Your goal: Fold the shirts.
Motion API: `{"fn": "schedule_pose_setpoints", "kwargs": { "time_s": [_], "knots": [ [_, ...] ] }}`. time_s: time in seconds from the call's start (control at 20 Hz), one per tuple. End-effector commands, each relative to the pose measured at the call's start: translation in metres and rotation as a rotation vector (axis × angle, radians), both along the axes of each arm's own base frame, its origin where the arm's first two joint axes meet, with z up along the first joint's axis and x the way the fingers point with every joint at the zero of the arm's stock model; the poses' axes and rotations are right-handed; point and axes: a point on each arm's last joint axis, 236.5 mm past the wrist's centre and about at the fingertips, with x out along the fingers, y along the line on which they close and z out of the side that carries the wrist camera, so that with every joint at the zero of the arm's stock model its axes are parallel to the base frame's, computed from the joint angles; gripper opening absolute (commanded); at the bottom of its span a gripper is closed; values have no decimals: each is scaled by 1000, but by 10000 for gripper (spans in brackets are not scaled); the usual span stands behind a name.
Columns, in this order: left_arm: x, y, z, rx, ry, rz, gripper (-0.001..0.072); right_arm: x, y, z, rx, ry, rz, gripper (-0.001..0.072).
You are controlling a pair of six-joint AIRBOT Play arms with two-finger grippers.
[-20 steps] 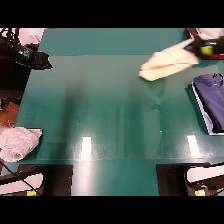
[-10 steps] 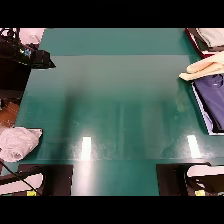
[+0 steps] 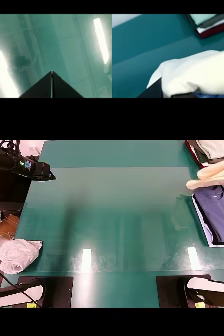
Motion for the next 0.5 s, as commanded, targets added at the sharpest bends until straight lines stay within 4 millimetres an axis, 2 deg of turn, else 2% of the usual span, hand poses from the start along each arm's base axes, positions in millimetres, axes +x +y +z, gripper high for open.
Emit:
{"fn": "schedule_pose_setpoints", "kwargs": {
  "time_s": [0.0,0.2,0.3,0.4,0.45],
  "knots": [
    [-1,0,-1,5,1,-8,24,-38,-16,-10,-89,153,-91,15],
    [-1,0,-1,5,0,-9,25,-75,-17,-34,-67,328,-148,17],
    [-1,0,-1,5,0,-9,24,-105,-21,-61,-20,485,-216,19],
    [-1,0,-1,6,-1,-9,25,-144,-26,-92,-6,676,-269,35],
    [-1,0,-1,9,-4,-16,24,-159,-29,-102,-9,747,-289,210]
  ]
}}
